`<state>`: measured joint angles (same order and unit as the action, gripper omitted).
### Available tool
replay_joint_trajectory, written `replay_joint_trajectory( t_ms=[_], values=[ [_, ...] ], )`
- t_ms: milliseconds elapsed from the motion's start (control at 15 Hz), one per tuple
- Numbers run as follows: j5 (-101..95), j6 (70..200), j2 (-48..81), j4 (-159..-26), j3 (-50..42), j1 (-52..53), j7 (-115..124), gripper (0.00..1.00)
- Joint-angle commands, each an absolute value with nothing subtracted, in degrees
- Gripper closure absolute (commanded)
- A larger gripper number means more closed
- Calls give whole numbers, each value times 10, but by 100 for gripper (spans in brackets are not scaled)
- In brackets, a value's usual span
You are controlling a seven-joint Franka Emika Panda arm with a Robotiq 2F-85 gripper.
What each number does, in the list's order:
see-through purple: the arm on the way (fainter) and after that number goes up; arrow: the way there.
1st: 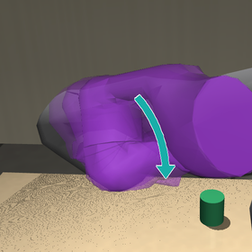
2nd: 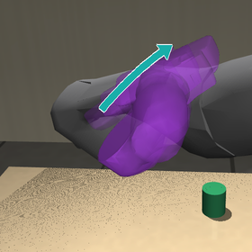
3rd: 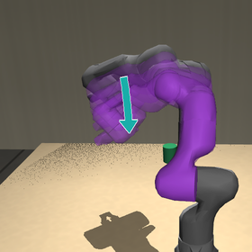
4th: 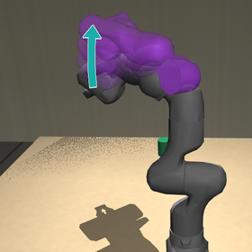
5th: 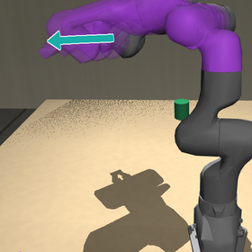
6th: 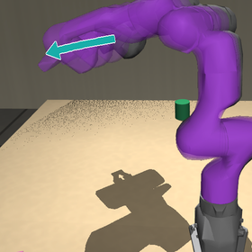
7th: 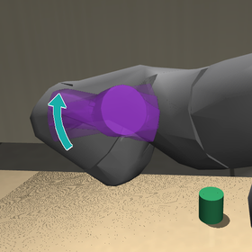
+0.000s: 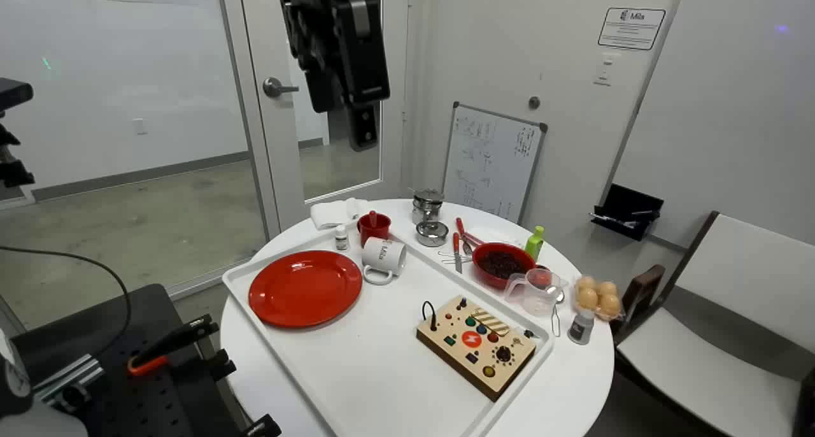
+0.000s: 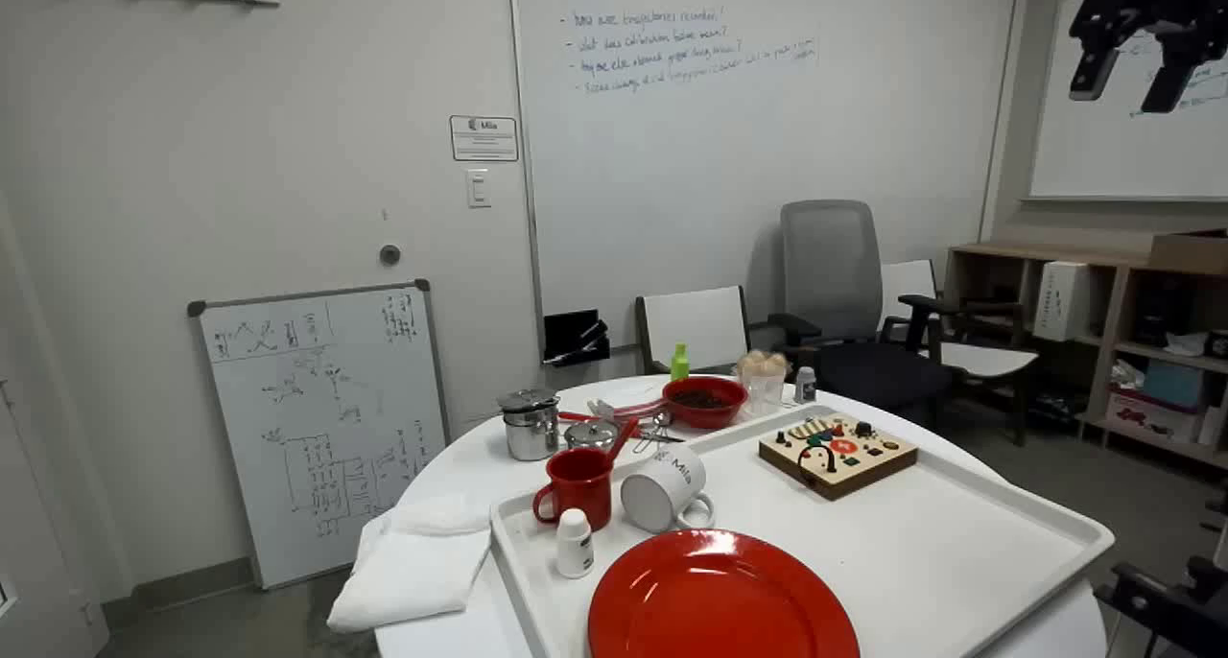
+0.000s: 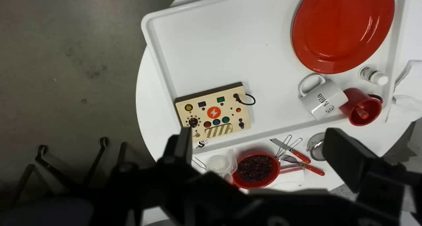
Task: Put the white cup upright
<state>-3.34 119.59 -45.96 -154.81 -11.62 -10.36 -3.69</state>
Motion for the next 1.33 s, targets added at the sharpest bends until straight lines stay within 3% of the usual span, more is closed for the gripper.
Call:
replay_joint_trajectory(
  t_ms=[0,667,1067,1133,1267],
  values=[
    [-30,1194,-459,-1547,-113,-107,-39,0],
    [183,1232,-339,-1499,-129,78,-145,0],
    [236,1295,-200,-1453,-74,72,-61,0],
    [224,1288,-257,-1489,-77,64,-91,0],
    [227,1291,-219,-1472,-67,62,-75,0]
  ],
)
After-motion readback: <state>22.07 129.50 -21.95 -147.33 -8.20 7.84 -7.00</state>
